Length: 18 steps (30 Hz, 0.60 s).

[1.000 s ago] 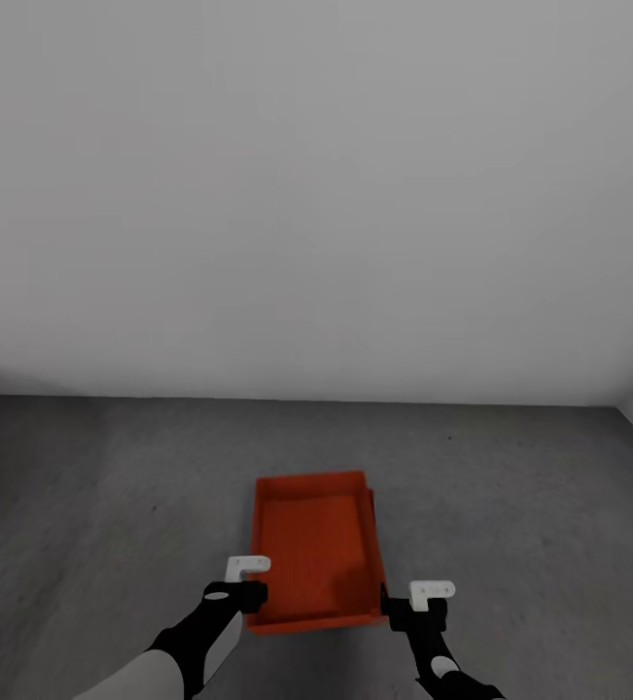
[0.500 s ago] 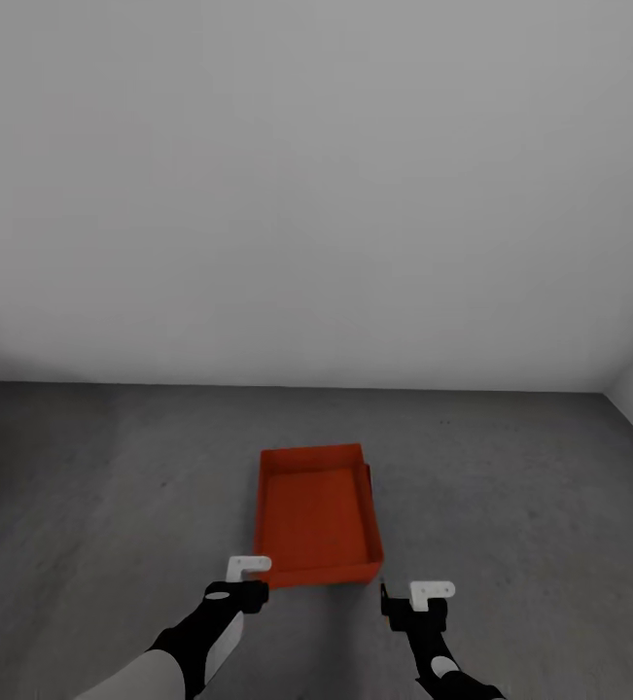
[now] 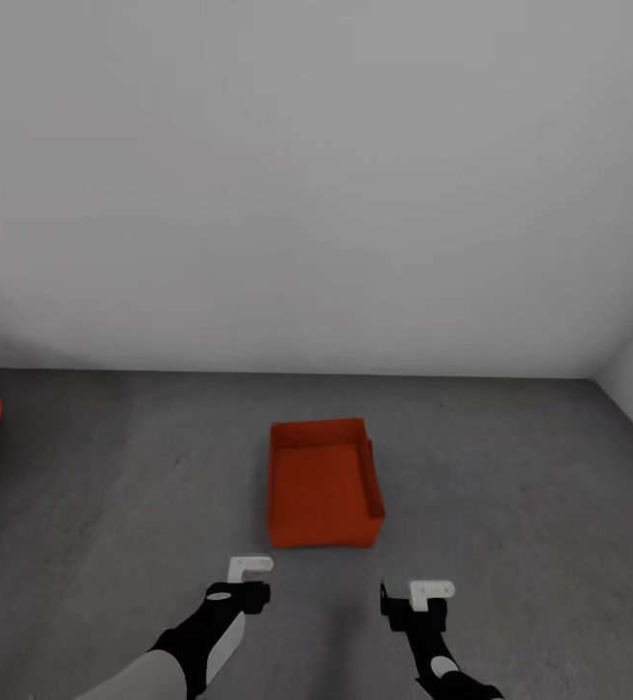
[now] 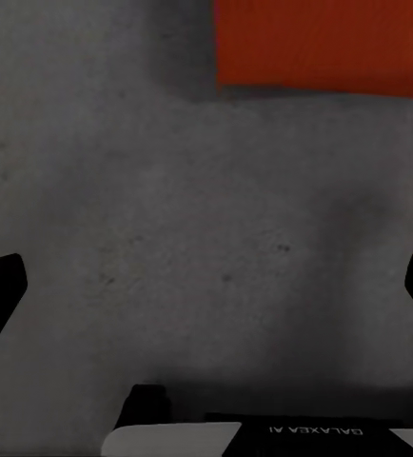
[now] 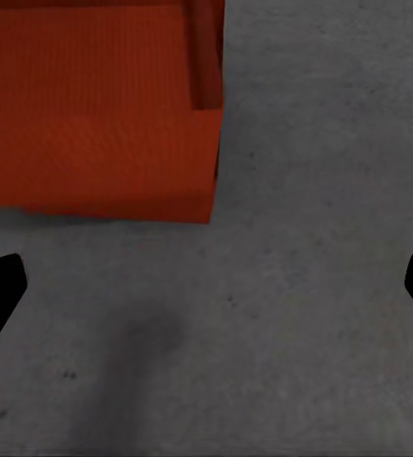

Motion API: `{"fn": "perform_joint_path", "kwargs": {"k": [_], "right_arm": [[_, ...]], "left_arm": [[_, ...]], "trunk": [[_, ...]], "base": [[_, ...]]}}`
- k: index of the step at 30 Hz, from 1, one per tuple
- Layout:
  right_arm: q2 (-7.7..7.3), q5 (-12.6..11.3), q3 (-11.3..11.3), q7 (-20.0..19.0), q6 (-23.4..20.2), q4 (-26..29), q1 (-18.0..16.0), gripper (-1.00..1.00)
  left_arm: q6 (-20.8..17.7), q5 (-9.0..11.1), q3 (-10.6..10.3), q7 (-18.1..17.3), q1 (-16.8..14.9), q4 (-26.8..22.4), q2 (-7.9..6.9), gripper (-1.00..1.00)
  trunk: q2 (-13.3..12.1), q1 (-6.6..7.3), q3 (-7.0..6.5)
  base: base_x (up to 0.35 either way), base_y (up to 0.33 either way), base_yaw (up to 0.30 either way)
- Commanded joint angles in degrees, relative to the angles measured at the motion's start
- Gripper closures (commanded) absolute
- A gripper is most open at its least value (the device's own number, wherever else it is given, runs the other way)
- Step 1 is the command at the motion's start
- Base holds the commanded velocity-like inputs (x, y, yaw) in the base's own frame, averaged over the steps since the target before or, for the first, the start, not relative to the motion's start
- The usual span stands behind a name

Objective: Move the two storage containers from the living room to the garage. In the garage, place one container on the floor and stack the other container on top of it (either order is fine).

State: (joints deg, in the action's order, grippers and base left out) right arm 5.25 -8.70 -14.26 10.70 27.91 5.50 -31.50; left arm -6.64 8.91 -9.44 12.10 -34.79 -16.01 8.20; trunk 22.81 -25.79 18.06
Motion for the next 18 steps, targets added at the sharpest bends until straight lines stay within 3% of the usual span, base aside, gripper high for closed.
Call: {"fn": "perform_joint_path", "kwargs": {"k": [1, 18], "right_arm": [[0.01, -0.5, -0.5, 0.2, 0.2, -0.1, -0.1, -1.00], [-0.05, -0.4, -0.5, 0.2, 0.2, 0.0, -0.1, -1.00]], "left_arm": [[-0.3, 0.6, -0.5, 0.4, 0.0, -0.1, -0.03, -1.00], [-0.3, 0.6, -0.5, 0.4, 0.0, -0.1, 0.00, -1.00]], "trunk": [[0.1, 0.01, 0.10], [0.1, 0.01, 0.10]], "base": [[-0.345, 0.097, 0.000], [-0.345, 0.098, 0.000]]}}
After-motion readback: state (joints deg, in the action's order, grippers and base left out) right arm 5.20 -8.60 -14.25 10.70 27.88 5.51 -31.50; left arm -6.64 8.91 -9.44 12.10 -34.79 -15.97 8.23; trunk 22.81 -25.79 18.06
